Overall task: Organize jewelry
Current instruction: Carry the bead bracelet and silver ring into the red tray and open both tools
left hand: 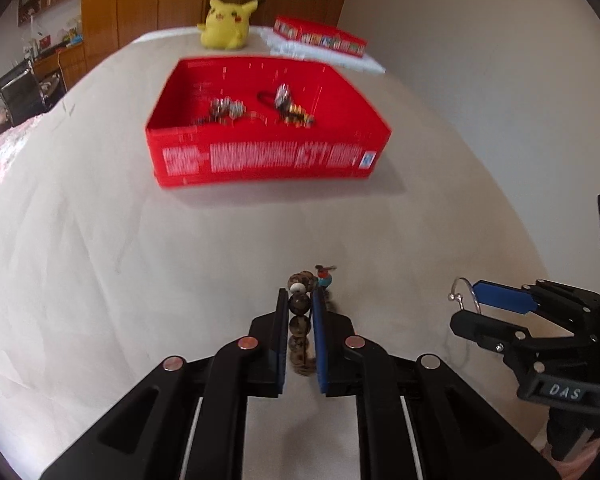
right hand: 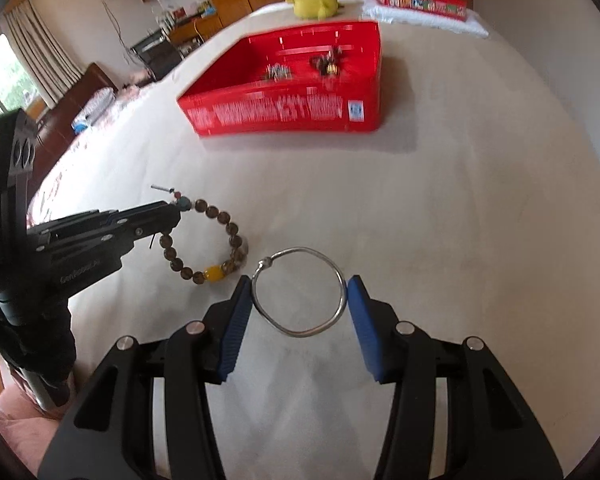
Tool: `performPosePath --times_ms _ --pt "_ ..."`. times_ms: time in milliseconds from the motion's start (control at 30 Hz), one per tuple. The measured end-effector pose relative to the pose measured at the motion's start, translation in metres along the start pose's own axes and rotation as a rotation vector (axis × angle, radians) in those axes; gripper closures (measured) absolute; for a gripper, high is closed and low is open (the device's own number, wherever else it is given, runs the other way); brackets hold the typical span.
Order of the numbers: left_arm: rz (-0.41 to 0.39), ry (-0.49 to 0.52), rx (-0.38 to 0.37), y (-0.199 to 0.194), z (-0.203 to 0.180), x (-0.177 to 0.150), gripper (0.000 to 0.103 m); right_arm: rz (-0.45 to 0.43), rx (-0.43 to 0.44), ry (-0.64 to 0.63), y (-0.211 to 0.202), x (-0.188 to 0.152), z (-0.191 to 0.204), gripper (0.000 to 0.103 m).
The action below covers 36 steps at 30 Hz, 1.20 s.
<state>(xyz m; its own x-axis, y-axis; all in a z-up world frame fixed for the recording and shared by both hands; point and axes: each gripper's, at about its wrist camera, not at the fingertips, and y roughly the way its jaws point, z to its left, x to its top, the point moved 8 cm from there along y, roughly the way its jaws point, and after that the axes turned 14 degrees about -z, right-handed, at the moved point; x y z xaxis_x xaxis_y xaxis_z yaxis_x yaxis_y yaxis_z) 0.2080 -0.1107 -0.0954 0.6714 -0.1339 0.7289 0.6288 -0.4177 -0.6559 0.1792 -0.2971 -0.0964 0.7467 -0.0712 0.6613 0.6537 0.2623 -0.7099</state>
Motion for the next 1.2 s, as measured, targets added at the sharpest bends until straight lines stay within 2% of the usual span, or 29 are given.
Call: performPosePath --times_ms 167,400,633,867,1000,1200 --pt "-0.058 -0.006 -0.010 -0.016 0.002 0.027 0.092 -0.041 0.017 0.010 -0.006 0.025 0.000 0.055" --pt "-0.113 -0.032 -0.008 -0.020 0.009 0.063 0.092 -0.050 0.023 0.008 -0.003 0.060 0.000 0.055" --pt "-0.175 -0.051 0.022 -0.015 0.020 0.122 0.092 -0.065 0.032 0.011 0.016 0.111 0.006 0.055" --pt "-0.165 -0.077 0.061 0.034 0.037 0.176 0.092 -0.071 0.049 0.050 0.062 0.166 0.006 0.055" --pt "-0.134 -0.097 0.076 0.075 0.053 0.190 0.092 -0.056 0.053 0.082 0.105 0.190 -0.003 0.055" --pt "-0.095 -0.115 0.111 0.121 0.073 0.198 0.092 -0.003 0.028 0.107 0.162 0.199 -0.016 0.055"
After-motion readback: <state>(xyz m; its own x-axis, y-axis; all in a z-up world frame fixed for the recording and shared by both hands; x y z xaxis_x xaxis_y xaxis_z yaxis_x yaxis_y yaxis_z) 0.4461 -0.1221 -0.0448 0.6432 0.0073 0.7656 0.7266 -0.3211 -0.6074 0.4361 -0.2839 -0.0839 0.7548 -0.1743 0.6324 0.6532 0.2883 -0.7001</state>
